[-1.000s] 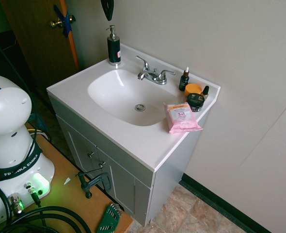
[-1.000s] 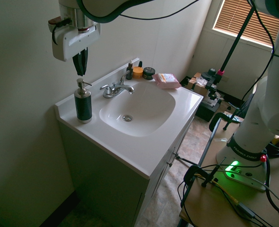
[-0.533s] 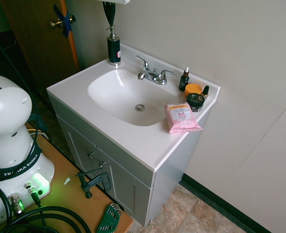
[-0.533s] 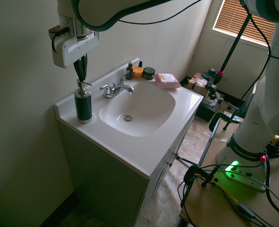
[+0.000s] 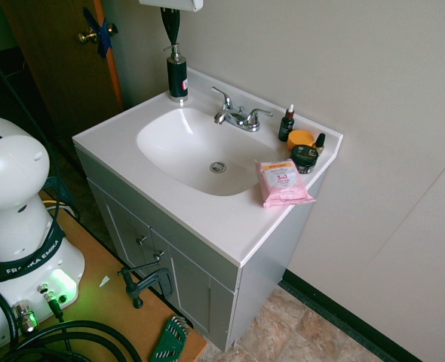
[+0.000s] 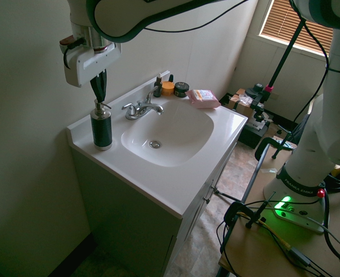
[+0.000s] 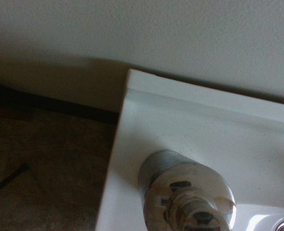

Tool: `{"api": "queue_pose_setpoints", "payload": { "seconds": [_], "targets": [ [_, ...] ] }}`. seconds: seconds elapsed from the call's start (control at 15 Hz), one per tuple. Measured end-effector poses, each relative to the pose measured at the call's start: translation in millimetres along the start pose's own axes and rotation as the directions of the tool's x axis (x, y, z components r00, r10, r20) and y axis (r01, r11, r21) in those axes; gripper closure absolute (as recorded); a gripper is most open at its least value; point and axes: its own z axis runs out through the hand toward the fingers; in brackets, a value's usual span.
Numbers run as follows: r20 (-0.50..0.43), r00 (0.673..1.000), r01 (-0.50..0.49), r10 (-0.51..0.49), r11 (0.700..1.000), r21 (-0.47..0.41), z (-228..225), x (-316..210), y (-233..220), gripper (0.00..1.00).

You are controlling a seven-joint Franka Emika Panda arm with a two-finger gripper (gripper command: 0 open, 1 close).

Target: Push the sanitizer

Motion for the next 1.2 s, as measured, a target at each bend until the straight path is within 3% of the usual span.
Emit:
{"api": "queue_pose_setpoints", "payload": {
  "seconds": [0.47, 0.53, 0.8, 1.2],
  "targets": [
    [-0.011, 1.000, -0.018, 0.019, 1.000, 0.019, -13.9, 6.4, 5.3, 1.00],
    [-0.020, 0.999, -0.030, 0.031, 0.999, 0.028, -22.1, 11.5, 10.7, 0.00],
    [-0.024, 0.996, -0.089, 0.090, 0.995, 0.042, -45.5, 27.9, 56.2, 0.00],
    [0.004, 0.991, -0.135, 0.135, 0.991, -0.002, -12.3, 11.6, 155.8, 0.00]
  ]
}}
